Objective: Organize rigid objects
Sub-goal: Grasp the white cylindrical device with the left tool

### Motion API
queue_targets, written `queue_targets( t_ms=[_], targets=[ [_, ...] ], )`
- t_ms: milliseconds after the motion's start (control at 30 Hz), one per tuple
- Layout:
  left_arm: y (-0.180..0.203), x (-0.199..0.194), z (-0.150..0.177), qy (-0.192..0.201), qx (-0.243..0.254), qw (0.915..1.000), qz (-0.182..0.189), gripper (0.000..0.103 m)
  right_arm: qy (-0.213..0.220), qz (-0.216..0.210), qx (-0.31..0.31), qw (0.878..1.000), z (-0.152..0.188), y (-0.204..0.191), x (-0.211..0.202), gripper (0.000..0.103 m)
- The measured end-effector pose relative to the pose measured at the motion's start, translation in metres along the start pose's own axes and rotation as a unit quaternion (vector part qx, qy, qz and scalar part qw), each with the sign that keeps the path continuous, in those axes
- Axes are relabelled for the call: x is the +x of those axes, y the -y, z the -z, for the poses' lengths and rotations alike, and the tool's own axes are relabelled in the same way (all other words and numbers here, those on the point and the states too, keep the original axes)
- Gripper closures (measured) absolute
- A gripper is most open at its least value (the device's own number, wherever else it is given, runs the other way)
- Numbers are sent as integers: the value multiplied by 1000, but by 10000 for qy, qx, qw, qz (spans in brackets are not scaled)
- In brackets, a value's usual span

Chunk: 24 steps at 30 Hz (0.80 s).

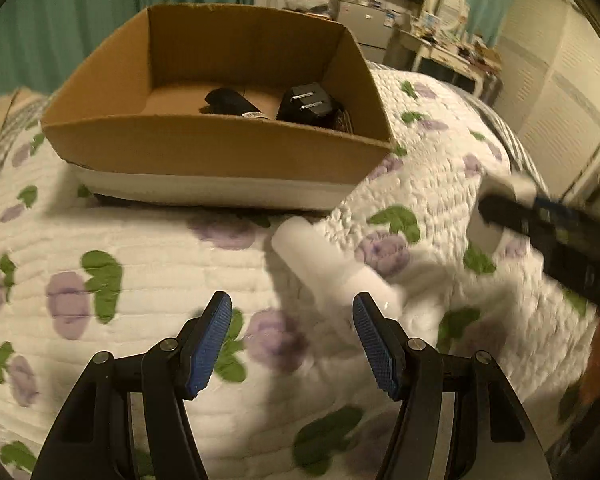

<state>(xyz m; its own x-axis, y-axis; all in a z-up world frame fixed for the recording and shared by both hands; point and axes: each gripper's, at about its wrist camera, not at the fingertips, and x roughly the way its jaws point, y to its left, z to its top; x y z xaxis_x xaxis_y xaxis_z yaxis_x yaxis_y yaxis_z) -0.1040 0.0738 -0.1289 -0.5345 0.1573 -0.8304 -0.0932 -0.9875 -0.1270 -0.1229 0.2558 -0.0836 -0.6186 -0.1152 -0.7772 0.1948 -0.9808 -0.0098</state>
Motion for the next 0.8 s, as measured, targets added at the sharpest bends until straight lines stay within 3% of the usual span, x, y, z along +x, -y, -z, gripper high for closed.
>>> queue_targets(
  t_ms=[200,533,600,667,800],
  targets=[
    [5,21,-15,-163,-469,9985,241,37,-68,-173,99,9998,2,3,10,53],
    [21,45,-11,-458,-410,9975,360,40,-100,-159,348,9992,6,17,15,53],
    [19,44,-10,-445,-399,9974,391,43,-98,-175,317,9993,6,15,15,53],
    [18,40,-8,-445,-362,9973,466,55,-101,-188,289,9994,6,13,15,53],
    [20,24,-6,-275,-148,9991,301,57,-71,-181,229,9995,5,9,12,53]
  ],
)
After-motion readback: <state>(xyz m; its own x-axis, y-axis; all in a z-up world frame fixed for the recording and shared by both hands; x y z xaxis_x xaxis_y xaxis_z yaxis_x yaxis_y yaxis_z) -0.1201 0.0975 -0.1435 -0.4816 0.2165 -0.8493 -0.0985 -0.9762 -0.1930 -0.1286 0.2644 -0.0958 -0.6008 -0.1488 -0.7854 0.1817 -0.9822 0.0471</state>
